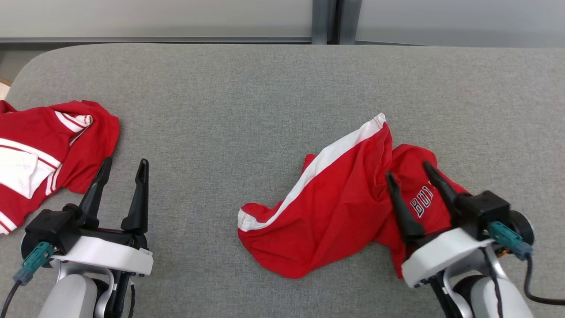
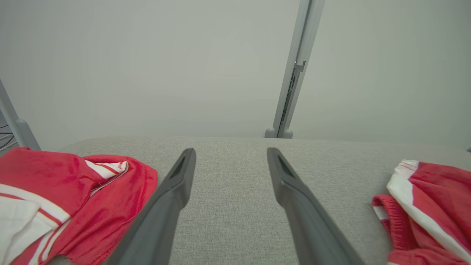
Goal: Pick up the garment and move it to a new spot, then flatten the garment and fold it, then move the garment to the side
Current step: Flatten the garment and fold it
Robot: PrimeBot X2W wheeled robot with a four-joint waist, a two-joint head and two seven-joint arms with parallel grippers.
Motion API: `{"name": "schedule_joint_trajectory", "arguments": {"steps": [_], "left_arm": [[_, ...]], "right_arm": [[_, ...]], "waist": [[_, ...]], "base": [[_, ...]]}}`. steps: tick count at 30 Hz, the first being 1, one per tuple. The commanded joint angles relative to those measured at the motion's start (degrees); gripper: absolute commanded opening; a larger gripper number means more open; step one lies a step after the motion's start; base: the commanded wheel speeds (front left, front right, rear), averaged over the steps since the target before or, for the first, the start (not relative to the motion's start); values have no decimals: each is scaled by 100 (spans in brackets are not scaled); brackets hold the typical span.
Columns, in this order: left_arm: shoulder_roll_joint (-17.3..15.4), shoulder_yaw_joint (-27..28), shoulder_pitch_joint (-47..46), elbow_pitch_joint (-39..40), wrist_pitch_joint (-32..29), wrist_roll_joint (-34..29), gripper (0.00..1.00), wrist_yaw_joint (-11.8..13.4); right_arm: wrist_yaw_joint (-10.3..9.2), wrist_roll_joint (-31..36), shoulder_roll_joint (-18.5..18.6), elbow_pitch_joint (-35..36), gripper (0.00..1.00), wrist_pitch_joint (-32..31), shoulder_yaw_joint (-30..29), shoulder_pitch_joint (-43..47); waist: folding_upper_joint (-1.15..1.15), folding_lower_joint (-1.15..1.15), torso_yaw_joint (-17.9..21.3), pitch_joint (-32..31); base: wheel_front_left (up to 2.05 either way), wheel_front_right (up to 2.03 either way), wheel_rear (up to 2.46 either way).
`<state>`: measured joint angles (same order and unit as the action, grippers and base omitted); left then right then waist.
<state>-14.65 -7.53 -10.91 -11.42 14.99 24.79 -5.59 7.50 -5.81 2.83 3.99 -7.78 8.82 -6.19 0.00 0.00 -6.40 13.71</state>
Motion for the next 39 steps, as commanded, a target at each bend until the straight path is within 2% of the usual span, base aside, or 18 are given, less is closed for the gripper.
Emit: {"name": "schedule_joint_trajectory", "arguments": {"steps": [1, 5, 9, 11, 12, 19, 26, 32, 39], "left_arm": [[4, 32, -67, -19, 24, -42, 100, -40], [60, 64, -136, -63, 24, -87, 100, -95], [110, 99, -125, -94, 24, -124, 100, -131], [138, 132, -116, -99, 24, -138, 100, -139], [152, 154, -112, -94, 24, -139, 100, -143], [177, 238, -127, -84, 24, -158, 100, -178], [152, 239, -120, -129, 24, -114, 100, -193], [121, 270, -147, -106, 24, -133, 100, -199], [98, 298, -184, -79, 24, -157, 100, -196]], "right_arm": [[-2, 58, 12, -13, 100, -127, 163, -125], [-2, 154, 15, -97, 100, -638, 558, -342], [-2, 371, 15, -148, 100, -1098, 619, -323], [-2, 396, 15, -72, 39, -1214, 594, -267], [-2, 396, 15, -47, 0, -1269, 580, -224], [-2, 291, 14, 345, 0, -1364, 268, 136], [-2, -171, 11, 647, 0, -1334, -410, 1086], [-2, -569, 12, 121, 0, -1055, -391, 1577], [-4, -976, 9, -835, 0, -439, -192, 1397]], "waist": [[0, 0, -17, 16], [0, 0, -74, 43], [0, 0, -105, 56], [0, 0, -101, 62], [0, 0, -95, 69], [0, 0, -37, 110], [0, 0, -11, 99], [0, 0, 6, 136], [0, 0, 28, 204]], "base": [[0, 0, 0], [0, 0, 0], [0, 0, 0], [0, 0, 0], [0, 0, 0], [0, 0, 0], [0, 0, 0], [0, 0, 0], [0, 0, 0]]}}
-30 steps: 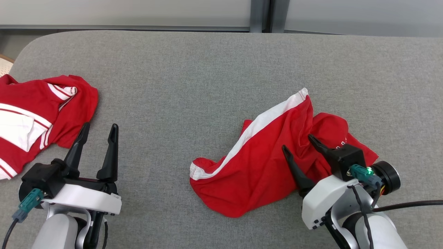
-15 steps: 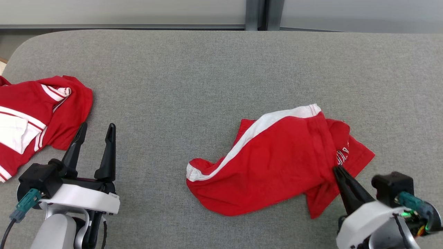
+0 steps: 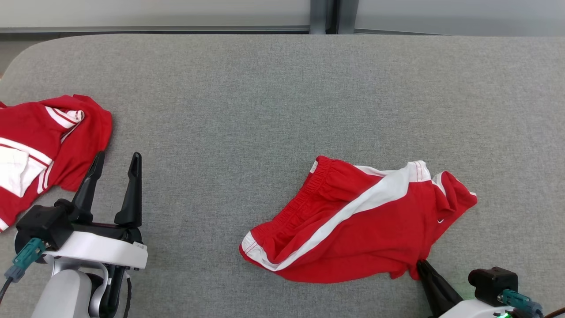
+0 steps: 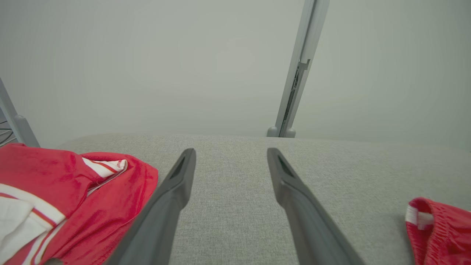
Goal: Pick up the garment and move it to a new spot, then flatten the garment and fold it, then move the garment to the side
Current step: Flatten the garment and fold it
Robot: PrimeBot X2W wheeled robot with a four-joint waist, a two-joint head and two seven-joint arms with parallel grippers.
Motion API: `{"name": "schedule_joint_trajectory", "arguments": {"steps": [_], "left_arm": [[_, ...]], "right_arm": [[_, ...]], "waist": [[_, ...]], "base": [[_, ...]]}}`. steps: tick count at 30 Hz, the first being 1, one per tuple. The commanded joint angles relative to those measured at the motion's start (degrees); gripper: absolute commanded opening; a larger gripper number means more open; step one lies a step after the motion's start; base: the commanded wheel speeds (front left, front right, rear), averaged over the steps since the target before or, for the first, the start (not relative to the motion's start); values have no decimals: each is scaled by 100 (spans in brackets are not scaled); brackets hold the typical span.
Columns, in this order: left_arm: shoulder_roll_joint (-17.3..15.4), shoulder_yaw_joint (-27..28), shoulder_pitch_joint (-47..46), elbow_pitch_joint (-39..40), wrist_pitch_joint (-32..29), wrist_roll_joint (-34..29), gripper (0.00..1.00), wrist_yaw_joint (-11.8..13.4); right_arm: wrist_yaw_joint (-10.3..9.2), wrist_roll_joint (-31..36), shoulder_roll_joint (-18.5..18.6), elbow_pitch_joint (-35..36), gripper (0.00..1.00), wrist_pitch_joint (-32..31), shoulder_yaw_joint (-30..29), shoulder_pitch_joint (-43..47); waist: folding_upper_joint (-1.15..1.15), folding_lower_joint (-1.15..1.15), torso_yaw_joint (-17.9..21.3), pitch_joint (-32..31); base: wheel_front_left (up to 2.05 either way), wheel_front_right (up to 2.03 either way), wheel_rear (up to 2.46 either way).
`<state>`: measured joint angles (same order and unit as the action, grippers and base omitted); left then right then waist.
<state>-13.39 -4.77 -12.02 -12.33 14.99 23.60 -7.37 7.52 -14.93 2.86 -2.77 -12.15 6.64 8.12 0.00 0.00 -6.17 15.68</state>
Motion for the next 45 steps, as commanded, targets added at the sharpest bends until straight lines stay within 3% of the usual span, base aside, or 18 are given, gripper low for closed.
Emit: {"name": "schedule_joint_trajectory", "arguments": {"steps": [1, 2, 3, 10, 17, 27, 39, 45], "left_arm": [[-26, 26, -71, 13, 24, -38, 100, -14], [-23, 20, -67, 17, 24, -38, 100, -14], [-27, 19, -64, 18, 24, -42, 100, -14], [-34, 57, 21, 34, 24, -47, 100, -16], [-12, 101, 111, 27, 25, -82, 100, -16], [47, 85, 333, -22, 25, -217, 100, -16], [23, 11, 358, -51, 25, -236, 100, -17], [-72, -419, 305, 12, -182, -144, 100, -17]], "right_arm": [[-10, -63, 6, -280, 21, 74, 45, -80], [-10, -76, 6, -343, 79, 220, 45, -132], [-10, -83, 8, -387, 100, 364, 30, -190], [-8, 11, 10, -115, 100, 1500, -31, -421], [-8, 300, 11, 331, 100, 2013, -207, -618], [-8, 678, 10, 615, 100, 1865, -667, -1026], [-8, 610, 10, 631, 100, 1783, -705, -941], [-8, 614, 10, 626, 100, 1733, -694, -957]], "waist": [[0, 0, 11, 9], [0, 0, 15, 14], [0, 0, 19, 21], [0, 0, 69, -38], [0, 0, 145, -183], [0, 0, 174, -417], [0, 0, 161, -429], [0, 0, 150, -408]], "base": [[0, 0, 0], [0, 0, 0], [0, 0, 0], [0, 0, 0], [0, 0, 0], [0, 0, 0], [0, 0, 0], [0, 0, 0]]}}
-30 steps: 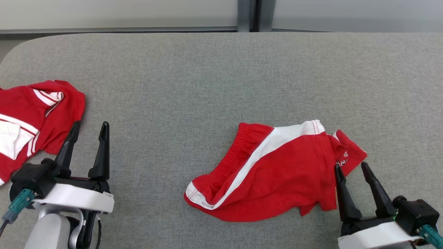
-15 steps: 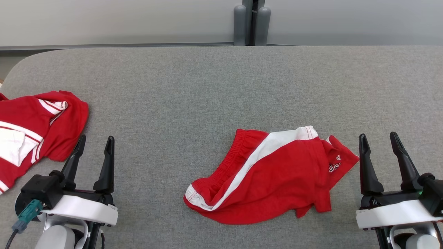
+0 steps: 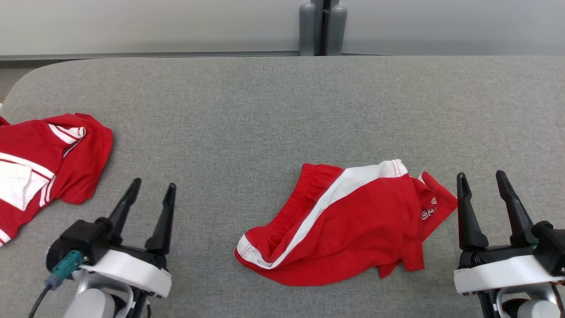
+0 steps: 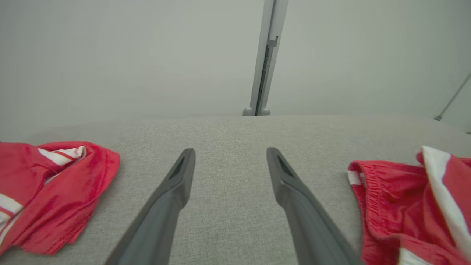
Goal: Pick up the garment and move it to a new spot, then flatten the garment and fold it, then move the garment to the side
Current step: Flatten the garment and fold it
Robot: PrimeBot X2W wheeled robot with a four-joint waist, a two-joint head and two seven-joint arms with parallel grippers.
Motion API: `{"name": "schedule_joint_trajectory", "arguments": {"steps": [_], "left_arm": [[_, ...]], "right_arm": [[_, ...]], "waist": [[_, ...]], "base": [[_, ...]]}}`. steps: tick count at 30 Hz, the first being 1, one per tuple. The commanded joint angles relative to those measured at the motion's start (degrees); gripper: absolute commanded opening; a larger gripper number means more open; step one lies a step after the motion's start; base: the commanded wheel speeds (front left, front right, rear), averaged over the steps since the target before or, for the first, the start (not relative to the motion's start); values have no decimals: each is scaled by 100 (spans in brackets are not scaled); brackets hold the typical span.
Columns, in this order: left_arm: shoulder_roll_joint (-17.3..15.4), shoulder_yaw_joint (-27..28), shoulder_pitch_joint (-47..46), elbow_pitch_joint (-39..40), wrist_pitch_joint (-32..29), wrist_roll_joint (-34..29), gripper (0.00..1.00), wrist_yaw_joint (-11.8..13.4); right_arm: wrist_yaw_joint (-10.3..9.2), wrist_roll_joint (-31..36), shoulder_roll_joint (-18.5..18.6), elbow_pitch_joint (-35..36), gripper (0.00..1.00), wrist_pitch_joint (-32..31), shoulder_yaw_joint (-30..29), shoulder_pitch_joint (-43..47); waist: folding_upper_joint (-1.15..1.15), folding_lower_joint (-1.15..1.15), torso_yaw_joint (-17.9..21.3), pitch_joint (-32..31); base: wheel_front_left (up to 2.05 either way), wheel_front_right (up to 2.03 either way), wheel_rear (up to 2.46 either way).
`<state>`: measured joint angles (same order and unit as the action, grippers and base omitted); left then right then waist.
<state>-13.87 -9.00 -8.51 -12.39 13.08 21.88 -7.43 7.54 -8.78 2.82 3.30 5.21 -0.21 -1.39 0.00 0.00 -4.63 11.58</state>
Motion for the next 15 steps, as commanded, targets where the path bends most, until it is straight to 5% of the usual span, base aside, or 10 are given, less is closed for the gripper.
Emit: {"name": "schedule_joint_trajectory", "arguments": {"steps": [1, 15], "left_arm": [[-62, -142, -57, 65, -90, 95, 100, -10], [-1075, -2273, 114, 1162, -1634, 1165, 100, -10]], "right_arm": [[-10, -3, 13, 20, 100, -17, -8, -5], [-10, -46, 14, -38, 100, -30, 68, -83]], "waist": [[0, 0, -12, 11], [0, 0, 30, 184]], "base": [[0, 0, 0], [0, 0, 0]]}}
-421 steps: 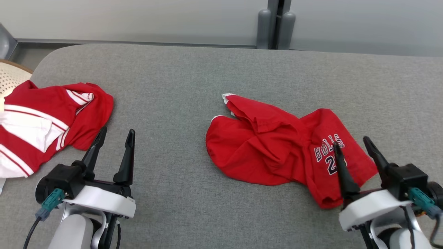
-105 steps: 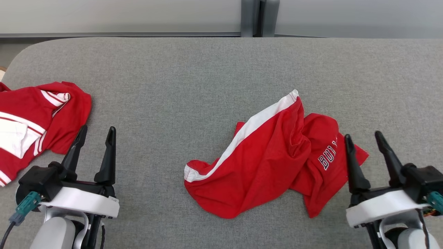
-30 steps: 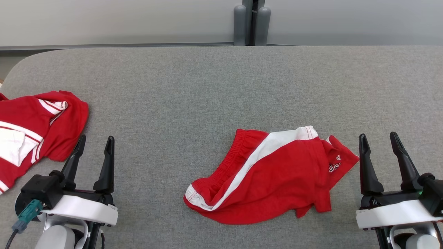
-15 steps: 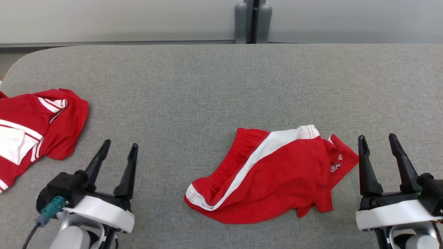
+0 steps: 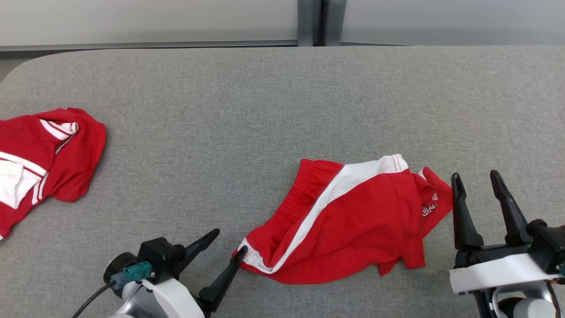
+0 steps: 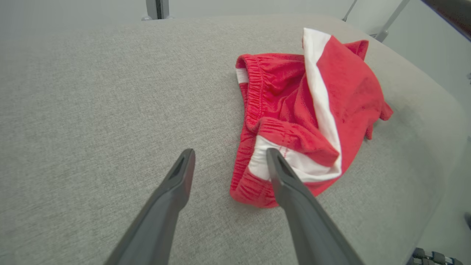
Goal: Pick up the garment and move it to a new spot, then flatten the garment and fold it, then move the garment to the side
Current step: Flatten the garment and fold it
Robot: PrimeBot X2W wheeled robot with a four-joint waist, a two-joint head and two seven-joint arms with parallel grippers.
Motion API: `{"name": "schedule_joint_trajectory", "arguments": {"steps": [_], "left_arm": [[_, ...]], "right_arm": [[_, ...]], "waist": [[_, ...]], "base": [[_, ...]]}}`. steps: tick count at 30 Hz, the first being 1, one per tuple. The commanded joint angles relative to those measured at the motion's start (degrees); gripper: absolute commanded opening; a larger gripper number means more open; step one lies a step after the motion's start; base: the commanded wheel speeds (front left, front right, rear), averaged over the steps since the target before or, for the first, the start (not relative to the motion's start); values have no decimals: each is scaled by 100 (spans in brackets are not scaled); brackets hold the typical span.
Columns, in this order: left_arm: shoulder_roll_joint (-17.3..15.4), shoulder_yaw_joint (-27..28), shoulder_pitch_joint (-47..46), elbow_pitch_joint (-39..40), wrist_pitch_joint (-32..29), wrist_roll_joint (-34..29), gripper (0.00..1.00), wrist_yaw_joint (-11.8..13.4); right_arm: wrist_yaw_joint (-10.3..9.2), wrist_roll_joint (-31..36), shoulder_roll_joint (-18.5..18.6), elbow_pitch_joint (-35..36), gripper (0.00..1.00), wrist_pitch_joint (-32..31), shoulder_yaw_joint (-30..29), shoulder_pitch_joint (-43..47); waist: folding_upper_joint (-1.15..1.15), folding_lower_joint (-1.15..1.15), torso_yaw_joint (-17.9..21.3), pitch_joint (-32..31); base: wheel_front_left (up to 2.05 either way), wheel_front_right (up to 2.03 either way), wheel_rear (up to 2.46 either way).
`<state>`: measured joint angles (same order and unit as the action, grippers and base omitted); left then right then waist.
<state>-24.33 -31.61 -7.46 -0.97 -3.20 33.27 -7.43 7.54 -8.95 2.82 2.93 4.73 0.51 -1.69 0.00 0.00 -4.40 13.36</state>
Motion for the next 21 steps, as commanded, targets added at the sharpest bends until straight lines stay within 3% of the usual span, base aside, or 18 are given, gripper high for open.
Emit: {"name": "schedule_joint_trajectory", "arguments": {"steps": [1, 10, 16, 17, 18, 21], "left_arm": [[-108, -107, -16, 56, -44, 33, 100, -9], [-423, -983, -245, 263, -221, 321, 100, -10], [-479, -1187, -385, 178, -116, 367, 100, -10], [-481, -1225, -403, 166, -89, 393, 80, -10], [-504, -1251, -448, 128, -29, 394, 0, -10], [-528, -1270, -498, 93, 20, 417, 0, -10]], "right_arm": [[-10, -34, 13, -11, 100, 17, 2, -54], [-10, -106, 13, -106, 100, 60, 47, -112], [-10, -100, 14, -132, 100, 84, 43, -157], [-10, -102, 14, -138, 100, 84, 43, -156], [-10, -110, 14, -148, 100, 81, 39, -154], [-10, -90, 14, -179, 100, 19, 51, -175]], "waist": [[0, 0, 16, 15], [0, 0, 91, 75], [0, 0, 104, 94], [0, 0, 104, 92], [0, 0, 100, 93], [0, 0, 85, 91]], "base": [[0, 0, 0], [0, 0, 0], [0, 0, 0], [0, 0, 0], [0, 0, 0], [0, 0, 0]]}}
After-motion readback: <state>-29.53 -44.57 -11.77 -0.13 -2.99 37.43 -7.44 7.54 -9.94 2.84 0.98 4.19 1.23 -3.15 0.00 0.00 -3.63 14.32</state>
